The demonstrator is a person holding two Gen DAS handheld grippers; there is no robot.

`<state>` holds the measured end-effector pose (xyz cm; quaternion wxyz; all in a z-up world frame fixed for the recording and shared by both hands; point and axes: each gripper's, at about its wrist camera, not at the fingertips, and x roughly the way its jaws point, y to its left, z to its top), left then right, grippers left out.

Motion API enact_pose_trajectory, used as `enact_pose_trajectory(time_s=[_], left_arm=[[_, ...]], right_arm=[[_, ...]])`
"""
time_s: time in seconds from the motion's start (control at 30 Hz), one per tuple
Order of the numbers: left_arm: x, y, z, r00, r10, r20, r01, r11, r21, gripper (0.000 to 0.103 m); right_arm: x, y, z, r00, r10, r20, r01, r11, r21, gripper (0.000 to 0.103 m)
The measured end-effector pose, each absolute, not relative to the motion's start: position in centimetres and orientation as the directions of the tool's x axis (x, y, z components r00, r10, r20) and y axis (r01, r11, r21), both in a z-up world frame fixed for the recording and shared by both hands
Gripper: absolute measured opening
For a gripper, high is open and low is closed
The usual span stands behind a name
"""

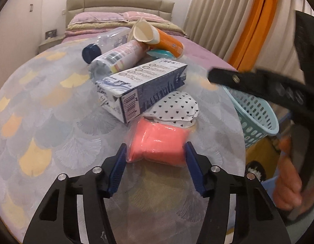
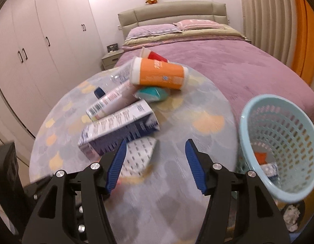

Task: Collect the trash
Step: 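Grasp the pink packet with the left tool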

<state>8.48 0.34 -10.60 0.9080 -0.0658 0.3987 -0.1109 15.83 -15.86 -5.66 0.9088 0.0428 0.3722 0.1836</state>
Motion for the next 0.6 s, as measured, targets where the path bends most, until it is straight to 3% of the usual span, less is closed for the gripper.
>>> enact_pose_trajectory(time_s=[0.13, 0.3, 0.6], left_arm=[[7.7, 2.0, -9.6, 0.681, -0.244, -0.691, 0.128, 0.968, -0.215, 0.054], [6.8, 5.5, -8.2, 0.718, -0.26, -0.646, 0.076, 0.951, -0.298, 0.054], [6.3, 9.5, -7.4, 0.764, -0.179, -0.619, -0.018, 0.954, -0.299, 0.054]], right_arm=[[18.3, -14.9, -5.7, 0.64, 0.375, -0.671, -0.293, 0.926, 0.238, 0.066], [21.1, -13.6, -6.3, 0.617, 0.37, -0.695, -0.279, 0.928, 0.246, 0.067], [21.1, -11.6, -6.8, 0.581, 0.385, -0.717, -0.357, 0.912, 0.2, 0.066]])
